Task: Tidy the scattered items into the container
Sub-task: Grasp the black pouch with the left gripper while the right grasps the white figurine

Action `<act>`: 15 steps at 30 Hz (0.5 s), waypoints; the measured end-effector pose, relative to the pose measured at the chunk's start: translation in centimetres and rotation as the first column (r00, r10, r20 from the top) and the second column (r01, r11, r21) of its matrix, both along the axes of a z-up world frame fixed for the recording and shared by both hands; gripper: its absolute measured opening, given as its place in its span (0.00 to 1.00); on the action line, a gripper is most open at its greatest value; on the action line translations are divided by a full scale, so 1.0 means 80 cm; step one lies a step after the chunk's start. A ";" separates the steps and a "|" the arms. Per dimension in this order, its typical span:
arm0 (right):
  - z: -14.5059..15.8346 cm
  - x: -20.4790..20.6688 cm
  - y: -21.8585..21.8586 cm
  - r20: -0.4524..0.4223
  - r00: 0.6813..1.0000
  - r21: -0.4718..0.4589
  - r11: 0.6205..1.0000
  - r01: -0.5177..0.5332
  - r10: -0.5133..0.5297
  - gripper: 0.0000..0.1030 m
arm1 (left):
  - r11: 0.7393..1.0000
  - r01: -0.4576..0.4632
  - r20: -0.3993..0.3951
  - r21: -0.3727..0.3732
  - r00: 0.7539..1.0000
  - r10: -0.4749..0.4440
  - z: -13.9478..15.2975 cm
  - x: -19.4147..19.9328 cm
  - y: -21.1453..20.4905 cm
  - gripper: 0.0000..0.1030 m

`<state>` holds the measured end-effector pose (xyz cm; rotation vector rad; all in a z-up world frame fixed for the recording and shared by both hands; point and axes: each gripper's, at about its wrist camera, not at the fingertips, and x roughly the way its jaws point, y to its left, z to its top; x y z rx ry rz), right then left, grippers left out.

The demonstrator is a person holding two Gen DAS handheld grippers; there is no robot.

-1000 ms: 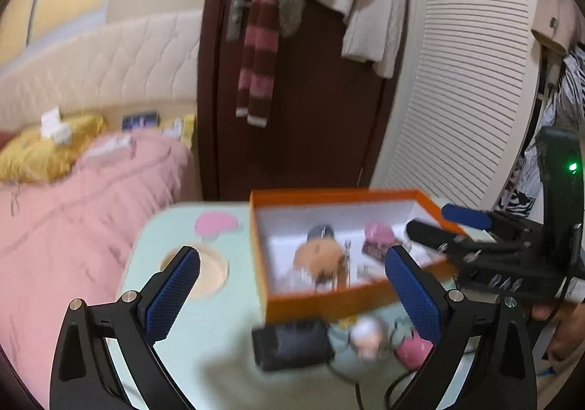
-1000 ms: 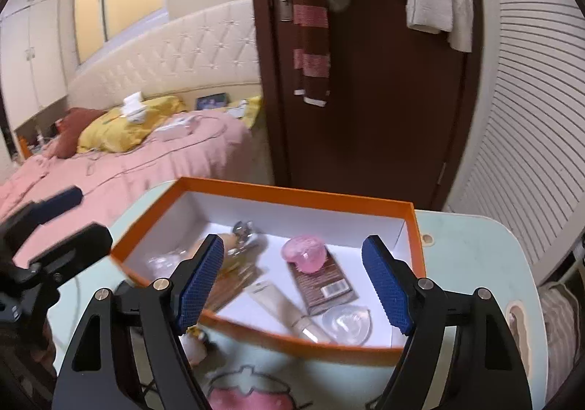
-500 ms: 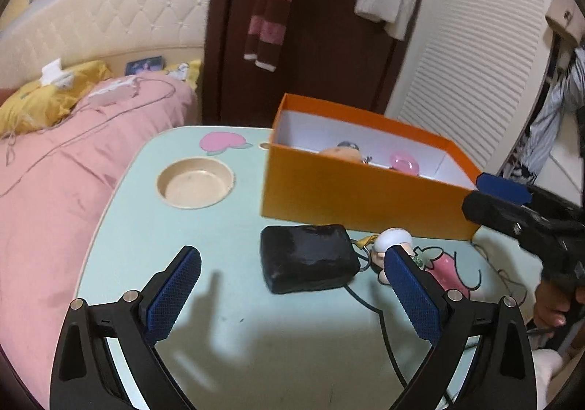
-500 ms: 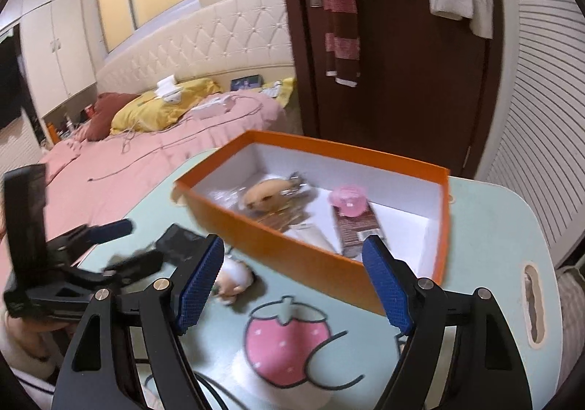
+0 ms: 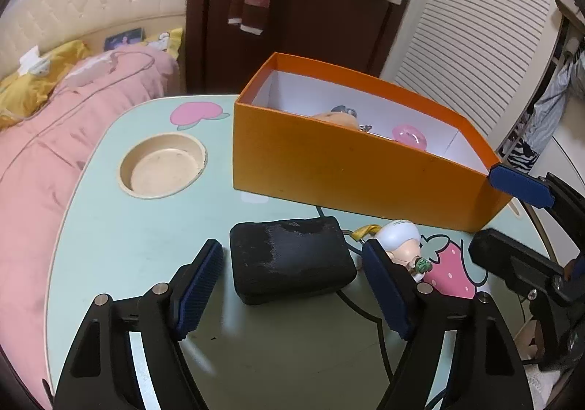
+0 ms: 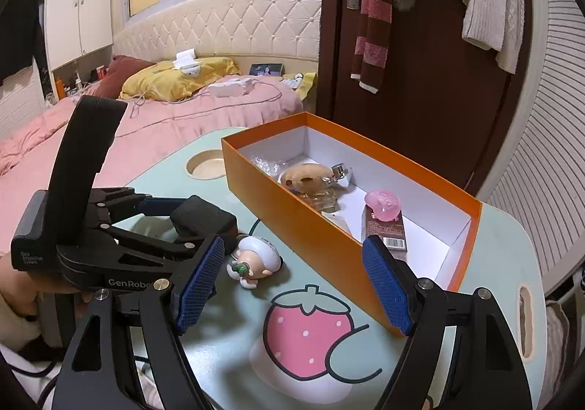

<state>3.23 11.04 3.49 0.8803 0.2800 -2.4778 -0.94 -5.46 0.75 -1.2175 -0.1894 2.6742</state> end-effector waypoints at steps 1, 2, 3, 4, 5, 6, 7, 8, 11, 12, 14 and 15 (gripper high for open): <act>0.000 -0.001 0.002 0.001 1.000 -0.001 1.000 0.004 -0.004 0.76 | 1.000 -0.001 -0.001 -0.001 1.000 0.001 0.000 0.000 0.000 0.75; -0.001 -0.003 0.004 0.003 1.000 -0.001 1.000 0.010 -0.010 0.76 | 1.000 -0.002 -0.001 -0.001 1.000 0.002 -0.001 0.001 0.000 0.75; -0.003 -0.006 0.008 0.017 1.000 -0.003 1.000 0.018 -0.018 0.76 | 1.000 -0.003 -0.002 -0.002 1.000 0.003 -0.001 0.001 0.000 0.75; -0.006 -0.011 0.013 0.038 0.999 -0.005 1.000 0.027 -0.027 0.76 | 1.000 -0.004 -0.003 -0.003 1.000 0.004 -0.001 0.002 0.000 0.75; -0.011 -0.017 0.019 0.067 0.997 -0.015 0.999 0.045 -0.044 0.76 | 1.000 -0.005 -0.004 -0.004 1.000 0.004 -0.001 0.002 0.000 0.75; -0.016 -0.025 0.027 0.102 0.993 -0.030 0.997 0.069 -0.066 0.76 | 1.000 -0.005 -0.007 -0.004 1.000 0.005 -0.001 0.005 0.001 0.75; -0.019 -0.033 0.035 0.133 0.988 -0.048 0.995 0.090 -0.083 0.76 | 1.000 -0.006 -0.010 -0.005 1.000 0.006 -0.002 0.007 0.002 0.75; -0.022 -0.040 0.043 0.162 0.982 -0.069 0.992 0.109 -0.096 0.76 | 1.000 -0.007 -0.012 -0.005 1.000 0.006 -0.002 0.009 0.003 0.75; -0.022 -0.046 0.054 0.183 0.977 -0.102 0.986 0.129 -0.109 0.76 | 1.000 -0.006 -0.017 -0.003 1.000 0.006 -0.002 0.011 0.004 0.75; -0.021 -0.045 0.053 0.180 0.978 -0.106 0.987 0.122 -0.101 0.76 | 1.000 -0.006 -0.017 -0.003 1.000 0.006 -0.002 0.011 0.004 0.75; -0.019 -0.040 0.041 0.175 0.983 -0.106 0.991 0.078 -0.058 0.76 | 1.000 -0.004 -0.016 -0.002 1.000 0.004 -0.002 0.011 0.004 0.75; -0.019 -0.037 0.034 0.175 0.984 -0.105 0.993 0.052 -0.033 0.76 | 1.000 -0.003 -0.015 -0.003 1.000 0.003 -0.002 0.011 0.004 0.75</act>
